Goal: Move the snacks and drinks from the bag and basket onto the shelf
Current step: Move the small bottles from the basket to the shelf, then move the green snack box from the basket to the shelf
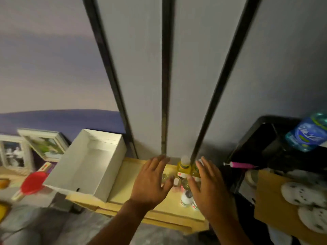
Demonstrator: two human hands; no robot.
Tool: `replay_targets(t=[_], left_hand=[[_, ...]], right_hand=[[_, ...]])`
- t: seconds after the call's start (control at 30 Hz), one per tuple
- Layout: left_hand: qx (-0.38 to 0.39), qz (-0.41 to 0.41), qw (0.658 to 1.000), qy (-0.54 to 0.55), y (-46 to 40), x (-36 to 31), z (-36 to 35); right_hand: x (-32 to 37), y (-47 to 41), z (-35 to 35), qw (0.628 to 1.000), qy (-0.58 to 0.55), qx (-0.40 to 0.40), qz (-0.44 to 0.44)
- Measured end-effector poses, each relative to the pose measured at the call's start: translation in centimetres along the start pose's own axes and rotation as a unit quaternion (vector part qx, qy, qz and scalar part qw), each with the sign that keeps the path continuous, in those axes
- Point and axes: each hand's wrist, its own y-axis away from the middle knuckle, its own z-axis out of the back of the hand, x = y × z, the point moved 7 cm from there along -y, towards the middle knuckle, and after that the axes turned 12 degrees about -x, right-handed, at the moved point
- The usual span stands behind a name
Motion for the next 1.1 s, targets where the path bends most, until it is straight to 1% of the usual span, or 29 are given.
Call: replay_targets(t=[0.1,0.2,0.27,0.33,0.4,0.47,0.6,0.7,0.77,0.83,0.93,1.1], left_hand=[[-0.016,0.057,0.996,-0.071,0.8,2.4,6.1],[-0.037,0.092,0.985,-0.144,3.1,5.1,12.5],[-0.054,0.138,0.974,-0.17,5.9,7.5,17.8],[-0.066,0.171,0.965,-0.19,8.2,9.4,21.3],[-0.075,0.203,0.949,-0.231,12.1,11.8,26.1],[-0.079,0.239,0.935,-0.25,16.8,14.3,31.2],[-0.098,0.292,0.901,-0.306,27.9,18.4,42.1],[-0.104,0.346,0.883,-0.298,37.1,22.4,48.8],[-0.134,0.357,0.873,-0.303,42.5,25.0,53.3],[-0.137,0.382,0.864,-0.296,47.4,27.6,56.9],[-0.135,0.397,0.864,-0.281,52.3,30.2,61.1],[-0.126,0.412,0.866,-0.252,55.5,35.1,65.1]], right_hand=[[6.7,-1.4,-0.1,0.997,-0.021,0.047,0.055],[13.5,-1.0,0.2,0.992,-0.054,0.056,0.103],[19.2,0.4,0.2,0.984,-0.075,0.061,0.148],[23.1,2.0,-0.4,0.978,-0.085,0.082,0.171],[28.0,4.6,-1.2,0.97,-0.086,0.1,0.202],[33.3,8.0,-1.8,0.963,-0.091,0.114,0.228],[44.7,16.3,-3.6,0.937,-0.117,0.146,0.296],[53.9,24.1,-4.9,0.912,-0.134,0.161,0.352],[59.8,29.3,-5.6,0.899,-0.149,0.178,0.372],[64.8,33.7,-6.2,0.888,-0.161,0.194,0.384],[70.3,38.2,-7.4,0.881,-0.164,0.223,0.384],[75.9,41.0,-11.2,0.885,-0.133,0.259,0.363]])
